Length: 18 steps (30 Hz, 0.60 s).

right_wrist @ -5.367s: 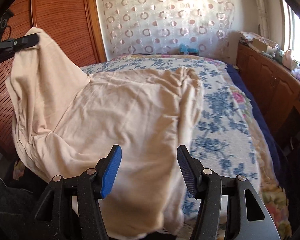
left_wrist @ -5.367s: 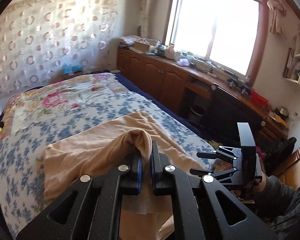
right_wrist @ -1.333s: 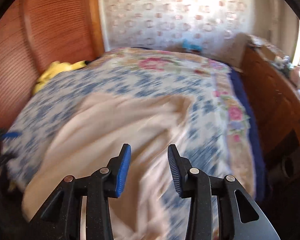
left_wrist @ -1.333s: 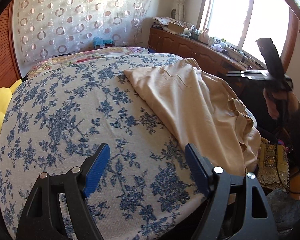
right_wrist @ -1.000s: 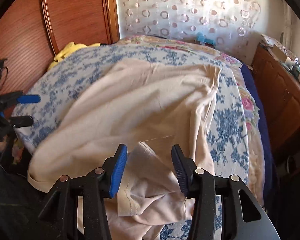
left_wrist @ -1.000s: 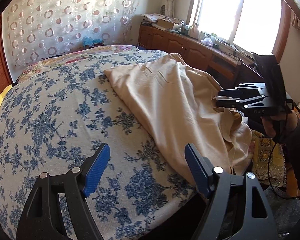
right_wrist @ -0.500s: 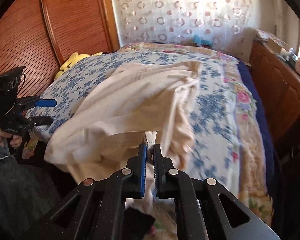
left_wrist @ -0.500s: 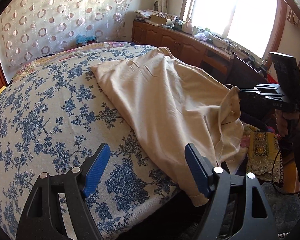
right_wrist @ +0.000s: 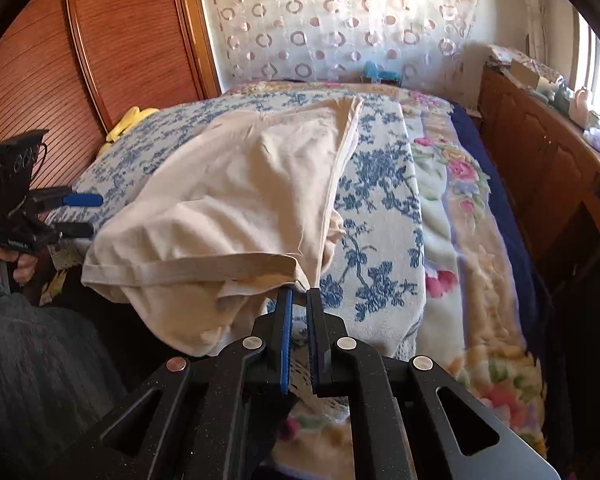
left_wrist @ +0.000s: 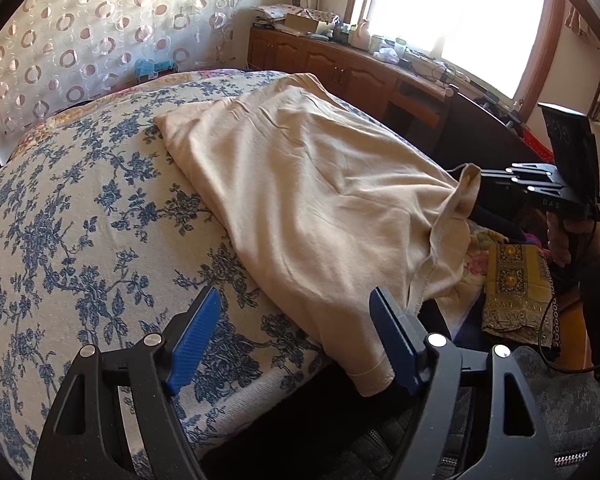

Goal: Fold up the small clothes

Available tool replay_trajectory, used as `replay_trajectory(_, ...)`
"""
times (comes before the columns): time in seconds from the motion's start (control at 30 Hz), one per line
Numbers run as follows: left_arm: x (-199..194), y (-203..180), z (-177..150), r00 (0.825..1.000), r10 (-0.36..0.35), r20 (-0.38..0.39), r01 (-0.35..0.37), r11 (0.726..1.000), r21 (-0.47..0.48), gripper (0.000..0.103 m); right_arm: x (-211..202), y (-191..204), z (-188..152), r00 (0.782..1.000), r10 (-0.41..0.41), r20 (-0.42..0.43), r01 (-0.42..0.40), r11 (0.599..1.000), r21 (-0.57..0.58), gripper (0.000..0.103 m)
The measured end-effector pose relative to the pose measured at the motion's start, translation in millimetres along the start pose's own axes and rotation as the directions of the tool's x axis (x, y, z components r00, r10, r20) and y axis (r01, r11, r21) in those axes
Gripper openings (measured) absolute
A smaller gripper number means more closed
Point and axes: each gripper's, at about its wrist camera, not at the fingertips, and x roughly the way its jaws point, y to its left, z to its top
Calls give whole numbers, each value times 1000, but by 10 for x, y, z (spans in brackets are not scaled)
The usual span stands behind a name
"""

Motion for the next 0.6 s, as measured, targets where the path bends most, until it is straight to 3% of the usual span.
replay_trajectory(0.17, 16, -23, -81, 1000, -29, -10, 29, 999, -18, 69, -38, 61, -19, 998, -27, 59, 26, 1000, 7, 35)
replay_trajectory(0.27, 38, -46, -117, 998, -54, -20, 54, 998, -20, 54, -57, 130, -18, 996, -25, 88, 26, 1000, -6, 43)
replay_trajectory(0.37, 71, -92, -138, 997, -73, -30, 73, 997, -13, 43, -58, 203, -27, 994, -31, 103, 33, 999, -20, 44)
replay_trajectory(0.53, 136, -175, -172, 995, -83, -57, 84, 996, 4, 43, 3, 225, -31, 993, -21, 117, 23, 1000, -21, 45)
replay_trajectory(0.57, 137, -176, -166, 994, -86, -62, 86, 996, 2, 39, 14, 218, -27, 993, -19, 121, 21, 1000, -19, 45)
replay_trajectory(0.6, 136, -177, -162, 994, -91, -62, 91, 996, 2, 21, 10, 208, -31, 992, -15, 125, 18, 1000, -16, 45)
